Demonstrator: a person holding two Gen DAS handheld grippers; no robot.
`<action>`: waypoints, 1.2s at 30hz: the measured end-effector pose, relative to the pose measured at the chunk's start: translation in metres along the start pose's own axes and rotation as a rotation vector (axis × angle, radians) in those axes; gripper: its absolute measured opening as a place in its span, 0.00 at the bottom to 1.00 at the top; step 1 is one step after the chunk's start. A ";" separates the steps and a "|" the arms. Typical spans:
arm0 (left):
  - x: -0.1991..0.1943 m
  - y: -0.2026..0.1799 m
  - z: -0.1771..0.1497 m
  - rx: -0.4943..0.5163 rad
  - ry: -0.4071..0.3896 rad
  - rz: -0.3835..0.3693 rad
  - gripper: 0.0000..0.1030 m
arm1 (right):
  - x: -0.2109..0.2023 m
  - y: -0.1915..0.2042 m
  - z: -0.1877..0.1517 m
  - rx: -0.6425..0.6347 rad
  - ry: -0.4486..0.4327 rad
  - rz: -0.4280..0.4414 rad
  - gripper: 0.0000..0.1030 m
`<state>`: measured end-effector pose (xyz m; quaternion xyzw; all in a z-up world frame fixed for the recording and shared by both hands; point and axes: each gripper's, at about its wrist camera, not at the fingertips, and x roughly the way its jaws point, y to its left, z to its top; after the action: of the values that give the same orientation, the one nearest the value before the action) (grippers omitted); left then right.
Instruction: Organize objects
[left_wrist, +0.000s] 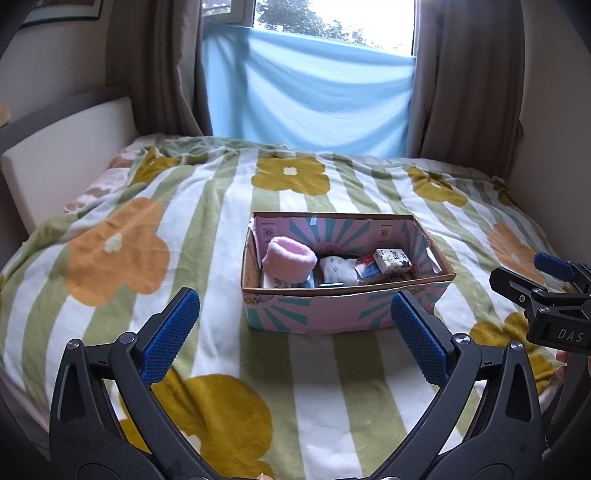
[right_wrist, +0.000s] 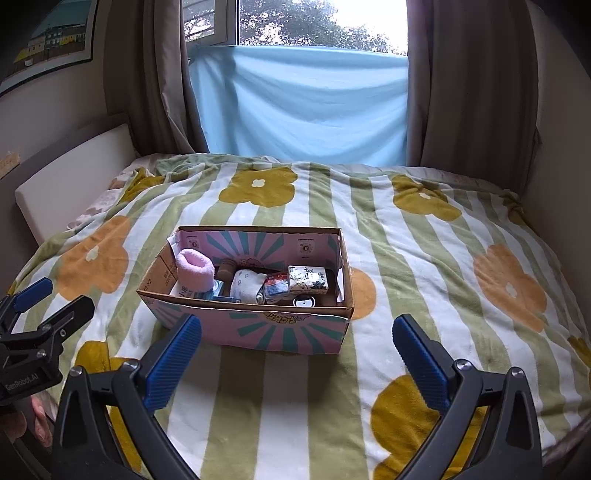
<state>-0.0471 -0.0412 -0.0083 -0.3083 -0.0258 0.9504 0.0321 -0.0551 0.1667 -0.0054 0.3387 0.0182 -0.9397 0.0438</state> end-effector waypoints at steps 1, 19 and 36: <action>0.000 0.000 0.000 -0.002 0.000 -0.003 1.00 | -0.001 0.000 0.000 0.001 -0.002 0.000 1.00; 0.000 0.001 -0.001 -0.005 0.017 -0.010 1.00 | -0.003 -0.005 0.001 0.029 -0.004 0.003 1.00; 0.005 -0.006 -0.001 0.007 0.023 -0.013 1.00 | -0.002 -0.006 0.003 0.035 -0.009 0.016 1.00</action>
<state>-0.0500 -0.0344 -0.0110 -0.3191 -0.0239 0.9466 0.0398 -0.0562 0.1723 -0.0018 0.3354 -0.0011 -0.9410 0.0454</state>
